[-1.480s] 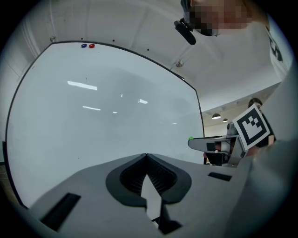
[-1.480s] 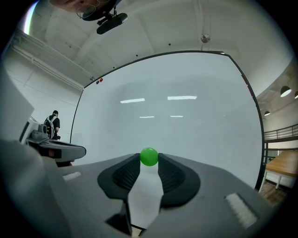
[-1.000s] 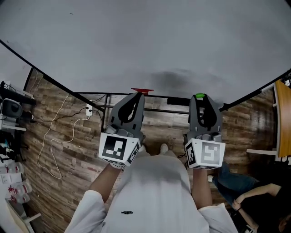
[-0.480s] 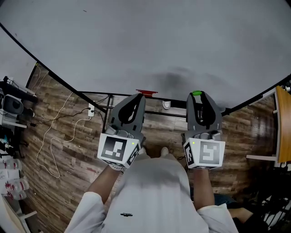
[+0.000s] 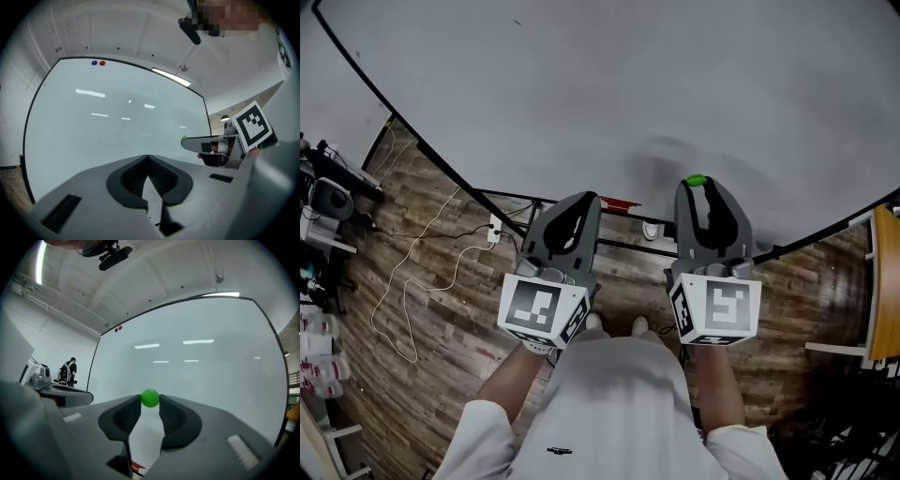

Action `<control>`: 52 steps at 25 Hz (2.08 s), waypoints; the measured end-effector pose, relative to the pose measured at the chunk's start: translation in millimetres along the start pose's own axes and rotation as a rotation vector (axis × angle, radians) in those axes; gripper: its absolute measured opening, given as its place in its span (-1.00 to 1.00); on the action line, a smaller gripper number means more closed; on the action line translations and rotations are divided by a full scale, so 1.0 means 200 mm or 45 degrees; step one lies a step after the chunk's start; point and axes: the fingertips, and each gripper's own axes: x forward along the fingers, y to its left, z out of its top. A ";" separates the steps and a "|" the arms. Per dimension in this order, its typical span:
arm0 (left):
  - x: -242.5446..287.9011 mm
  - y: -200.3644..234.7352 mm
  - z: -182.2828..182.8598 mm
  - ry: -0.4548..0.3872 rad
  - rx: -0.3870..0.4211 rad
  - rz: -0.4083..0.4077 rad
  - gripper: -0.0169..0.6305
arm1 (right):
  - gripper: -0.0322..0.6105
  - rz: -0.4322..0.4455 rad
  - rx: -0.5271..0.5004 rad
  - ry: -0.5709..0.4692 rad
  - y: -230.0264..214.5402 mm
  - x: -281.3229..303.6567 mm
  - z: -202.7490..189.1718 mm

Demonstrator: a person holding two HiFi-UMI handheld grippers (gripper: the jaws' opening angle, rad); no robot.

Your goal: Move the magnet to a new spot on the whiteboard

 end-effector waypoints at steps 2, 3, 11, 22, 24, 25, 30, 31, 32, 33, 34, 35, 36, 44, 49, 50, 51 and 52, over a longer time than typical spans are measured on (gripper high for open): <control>-0.01 0.04 0.02 -0.005 0.005 0.014 -0.93 | -0.49 0.012 -0.001 -0.004 0.04 0.05 0.02; -0.01 0.07 0.02 -0.008 0.007 0.021 -0.93 | -0.49 0.017 -0.011 -0.004 0.07 0.07 0.03; -0.01 0.22 0.05 -0.033 -0.016 0.058 -0.93 | -0.49 0.041 -0.086 -0.028 0.18 0.26 0.15; 0.09 0.35 0.09 -0.055 -0.020 0.052 -0.93 | -0.49 -0.025 -0.179 0.015 0.14 0.56 0.19; 0.10 0.37 0.11 -0.068 -0.017 0.051 -0.93 | -0.49 -0.058 -0.197 0.051 0.13 0.59 0.18; 0.10 0.38 0.11 -0.070 -0.017 0.051 -0.93 | -0.49 -0.077 -0.202 0.065 0.12 0.60 0.17; 0.10 0.43 0.10 -0.072 -0.023 0.048 -0.93 | -0.49 -0.181 -0.218 0.114 0.10 0.63 0.15; 0.10 0.43 0.10 -0.073 -0.025 0.046 -0.93 | -0.49 -0.198 -0.218 0.127 0.09 0.64 0.14; 0.10 0.44 0.10 -0.074 -0.026 0.044 -0.93 | -0.49 -0.212 -0.216 0.137 0.08 0.65 0.14; 0.11 0.44 0.10 -0.074 -0.028 0.041 -0.93 | -0.49 -0.226 -0.214 0.145 0.07 0.65 0.13; 0.11 0.45 0.10 -0.074 -0.030 0.038 -0.93 | -0.49 -0.239 -0.215 0.152 0.06 0.66 0.13; 0.11 0.45 0.09 -0.073 -0.032 0.035 -0.93 | -0.49 -0.252 -0.219 0.157 0.06 0.66 0.13; 0.12 0.46 0.09 -0.073 -0.034 0.032 -0.93 | -0.49 -0.265 -0.225 0.160 0.06 0.67 0.13; 0.12 0.49 0.08 -0.067 -0.049 0.022 -0.93 | -0.48 -0.329 -0.213 0.138 0.06 0.67 0.14; 0.11 0.49 0.08 -0.064 -0.052 0.024 -0.93 | -0.42 -0.335 -0.213 0.135 0.06 0.67 0.15; 0.10 0.49 0.08 -0.063 -0.052 0.024 -0.93 | -0.42 -0.336 -0.210 0.134 0.06 0.67 0.15; 0.10 0.48 0.08 -0.063 -0.053 0.024 -0.93 | -0.42 -0.335 -0.205 0.133 0.06 0.67 0.15; 0.10 0.48 0.08 -0.063 -0.053 0.024 -0.93 | -0.42 -0.332 -0.198 0.130 0.06 0.67 0.15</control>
